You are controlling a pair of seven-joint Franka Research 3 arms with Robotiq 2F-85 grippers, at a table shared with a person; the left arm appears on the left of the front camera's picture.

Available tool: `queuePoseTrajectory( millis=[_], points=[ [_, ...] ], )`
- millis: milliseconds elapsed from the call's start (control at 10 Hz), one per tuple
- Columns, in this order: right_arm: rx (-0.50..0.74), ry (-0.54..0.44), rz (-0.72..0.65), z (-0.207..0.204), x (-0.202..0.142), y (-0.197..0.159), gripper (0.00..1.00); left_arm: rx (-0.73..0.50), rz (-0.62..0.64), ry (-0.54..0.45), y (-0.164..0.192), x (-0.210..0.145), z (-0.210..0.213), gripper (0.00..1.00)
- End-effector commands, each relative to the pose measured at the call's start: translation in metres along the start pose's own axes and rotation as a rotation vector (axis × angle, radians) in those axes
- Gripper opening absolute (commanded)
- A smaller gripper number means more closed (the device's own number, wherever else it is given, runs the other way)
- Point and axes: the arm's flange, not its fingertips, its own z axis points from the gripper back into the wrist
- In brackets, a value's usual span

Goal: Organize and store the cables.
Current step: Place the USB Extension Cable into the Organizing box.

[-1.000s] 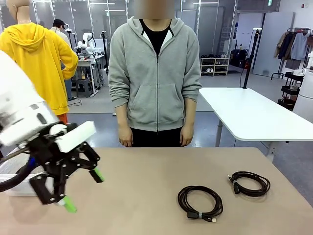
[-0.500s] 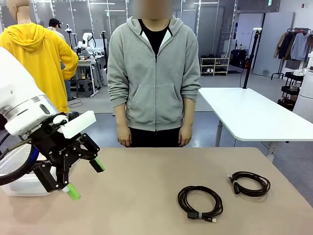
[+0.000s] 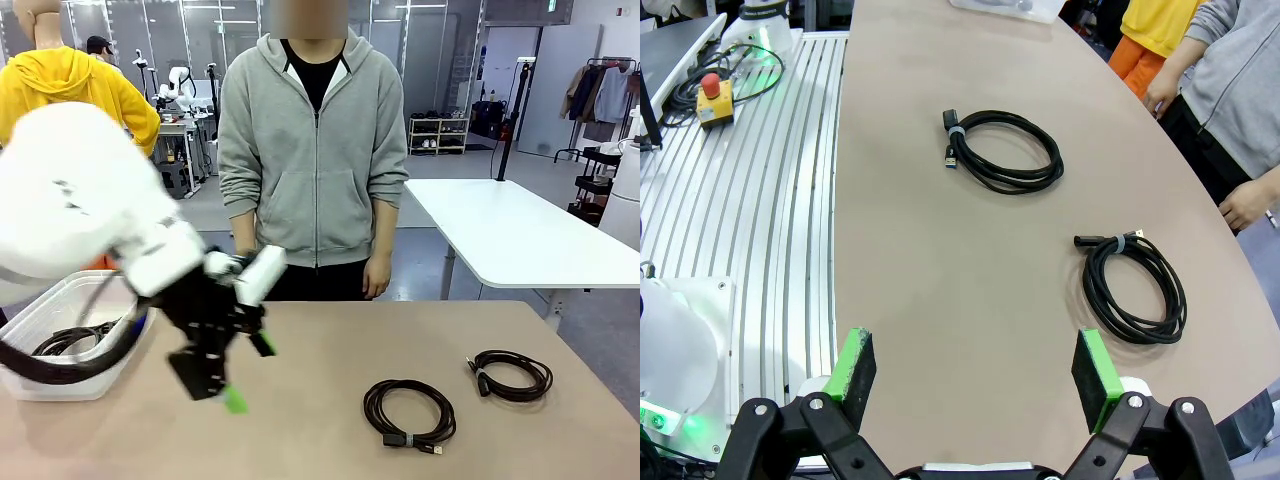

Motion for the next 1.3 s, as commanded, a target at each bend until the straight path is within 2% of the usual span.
queuePoseTrajectory(
  millis=[0,300,600,800,1200],
  points=[
    [-0.005,-0.003,0.000,0.001,0.000,0.000,1.00,0.002,0.022,0.152,0.047,0.048,-0.032,1.00],
    [-0.005,-0.003,0.000,0.001,0.000,0.000,1.00,0.000,0.056,0.285,0.077,0.099,-0.099,1.00],
    [-0.005,-0.003,0.000,0.001,0.000,0.000,1.00,0.068,0.062,0.281,0.086,0.125,-0.152,1.00],
    [-0.005,-0.003,0.000,0.001,0.000,0.000,1.00,0.164,0.113,0.265,0.096,0.130,-0.183,1.00],
    [-0.005,-0.003,0.000,0.001,0.000,0.000,1.00,0.085,0.200,0.250,0.118,0.120,-0.238,1.00]
  ],
)
